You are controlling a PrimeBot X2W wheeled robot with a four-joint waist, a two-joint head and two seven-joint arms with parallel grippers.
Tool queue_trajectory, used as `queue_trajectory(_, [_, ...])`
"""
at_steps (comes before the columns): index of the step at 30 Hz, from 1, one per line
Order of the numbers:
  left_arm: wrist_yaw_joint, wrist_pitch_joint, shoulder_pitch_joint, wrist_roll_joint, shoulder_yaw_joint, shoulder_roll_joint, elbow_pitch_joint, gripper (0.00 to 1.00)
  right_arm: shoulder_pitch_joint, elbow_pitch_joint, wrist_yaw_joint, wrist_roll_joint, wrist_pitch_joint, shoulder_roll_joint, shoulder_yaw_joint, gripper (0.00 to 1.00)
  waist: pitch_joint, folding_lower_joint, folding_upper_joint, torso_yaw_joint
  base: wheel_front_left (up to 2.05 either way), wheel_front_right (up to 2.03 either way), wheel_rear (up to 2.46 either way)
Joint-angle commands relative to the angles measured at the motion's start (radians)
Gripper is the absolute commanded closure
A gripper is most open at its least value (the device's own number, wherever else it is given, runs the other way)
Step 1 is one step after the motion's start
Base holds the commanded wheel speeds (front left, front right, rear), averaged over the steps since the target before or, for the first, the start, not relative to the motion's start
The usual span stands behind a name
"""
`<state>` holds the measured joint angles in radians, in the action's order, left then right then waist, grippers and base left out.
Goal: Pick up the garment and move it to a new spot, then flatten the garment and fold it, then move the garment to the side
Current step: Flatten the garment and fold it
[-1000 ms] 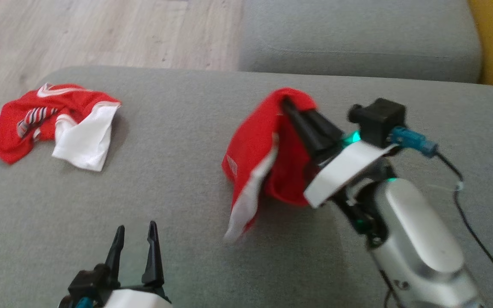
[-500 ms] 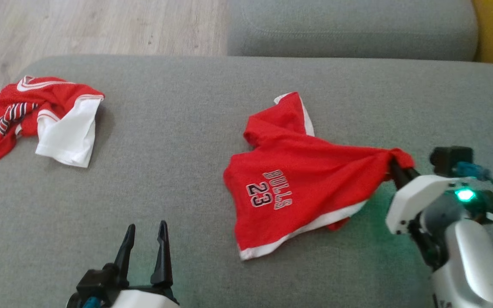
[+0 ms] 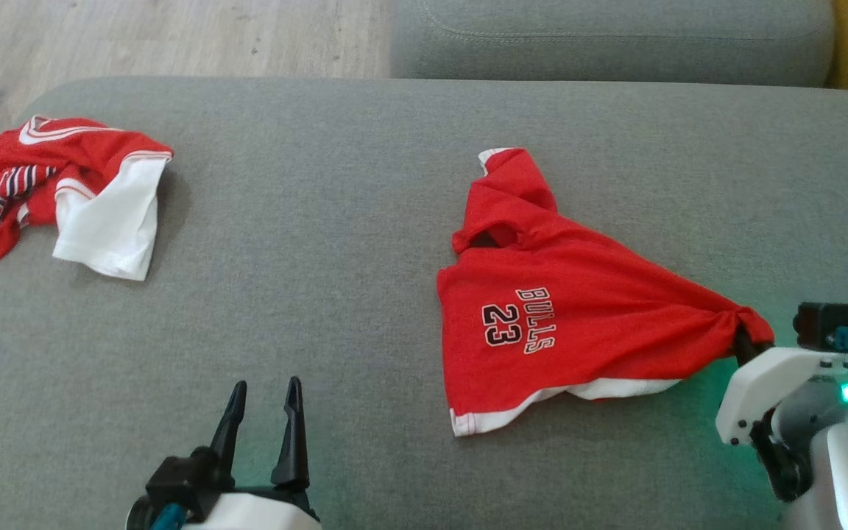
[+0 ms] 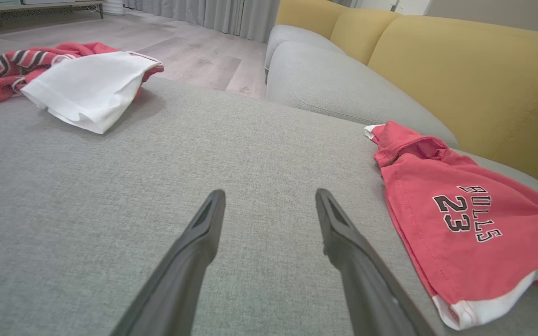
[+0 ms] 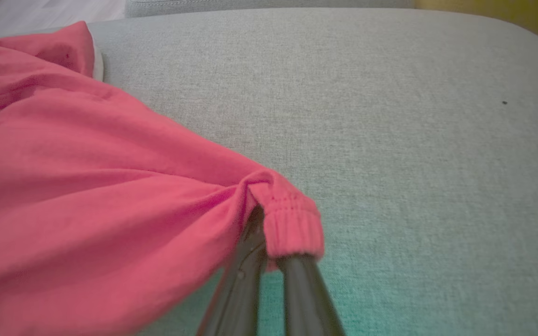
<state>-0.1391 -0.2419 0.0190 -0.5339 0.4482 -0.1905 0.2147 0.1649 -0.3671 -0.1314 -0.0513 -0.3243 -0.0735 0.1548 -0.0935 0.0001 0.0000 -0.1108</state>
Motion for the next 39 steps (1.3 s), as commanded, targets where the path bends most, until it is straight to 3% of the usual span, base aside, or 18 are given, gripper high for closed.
queue_trajectory(1, [0.007, -0.010, -0.042, 0.012, -0.031, 0.000, -0.024, 0.00, 0.009, 0.041, 0.001, 0.005, 0.014, -0.013, -0.018, 0.89, 0.003, -0.0001, 0.0000, 0.007, 0.00, 0.00, 0.00])
queue_trajectory(2, [0.007, -0.010, -0.042, 0.012, -0.029, 0.001, -0.023, 0.00, 0.003, 0.046, 0.001, 0.006, 0.017, -0.013, -0.018, 0.54, 0.004, -0.0001, 0.0000, 0.011, 0.00, 0.00, 0.00])
queue_trajectory(3, [0.007, -0.011, -0.042, 0.012, -0.028, 0.001, -0.022, 0.00, -0.001, 0.051, 0.001, 0.006, 0.022, -0.013, -0.020, 0.00, 0.006, -0.0001, 0.0000, 0.015, 0.00, 0.00, 0.00])
queue_trajectory(25, [0.002, -0.004, -0.007, -0.002, -0.011, -0.004, -0.049, 0.00, -0.194, 0.357, 0.001, 0.001, 0.160, 0.022, -0.094, 0.00, 0.116, -0.0001, 0.0000, 0.054, 0.00, 0.00, 0.00])
queue_trajectory(39, [-0.010, 0.005, 0.023, -0.012, -0.001, -0.009, -0.079, 0.00, -0.244, 0.383, 0.001, -0.061, 0.236, 0.023, -0.135, 0.00, 0.137, -0.0001, 0.0000, 0.050, 0.00, 0.00, 0.00])
